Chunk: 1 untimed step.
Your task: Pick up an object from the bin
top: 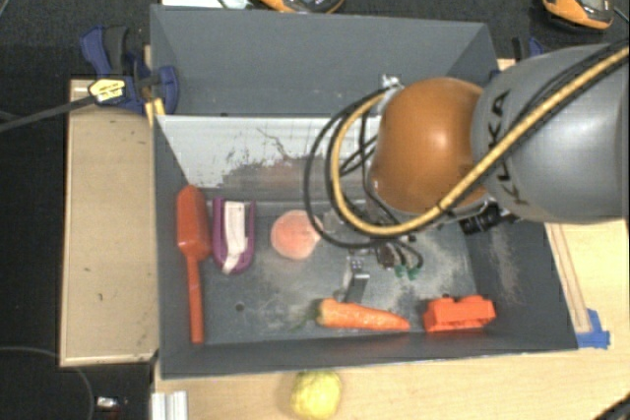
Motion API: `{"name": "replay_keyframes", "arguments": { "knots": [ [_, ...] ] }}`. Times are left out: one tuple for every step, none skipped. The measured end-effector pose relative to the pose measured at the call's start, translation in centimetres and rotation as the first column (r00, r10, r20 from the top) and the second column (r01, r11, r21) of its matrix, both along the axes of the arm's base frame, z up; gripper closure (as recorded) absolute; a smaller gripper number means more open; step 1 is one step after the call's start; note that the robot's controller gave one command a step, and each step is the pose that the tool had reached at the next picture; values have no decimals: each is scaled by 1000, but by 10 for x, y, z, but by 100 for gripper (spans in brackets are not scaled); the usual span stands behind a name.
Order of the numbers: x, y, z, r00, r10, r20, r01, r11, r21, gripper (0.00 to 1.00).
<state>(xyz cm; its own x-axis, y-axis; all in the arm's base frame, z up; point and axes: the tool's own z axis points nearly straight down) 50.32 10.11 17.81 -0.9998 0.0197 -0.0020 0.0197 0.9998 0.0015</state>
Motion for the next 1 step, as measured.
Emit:
{"name": "replay_keyframes", "arguments": {
  "knots": [
    [-3, -17, 68, 1000, -20, 7, 20, 1000, 1, 0]
  ]
}}
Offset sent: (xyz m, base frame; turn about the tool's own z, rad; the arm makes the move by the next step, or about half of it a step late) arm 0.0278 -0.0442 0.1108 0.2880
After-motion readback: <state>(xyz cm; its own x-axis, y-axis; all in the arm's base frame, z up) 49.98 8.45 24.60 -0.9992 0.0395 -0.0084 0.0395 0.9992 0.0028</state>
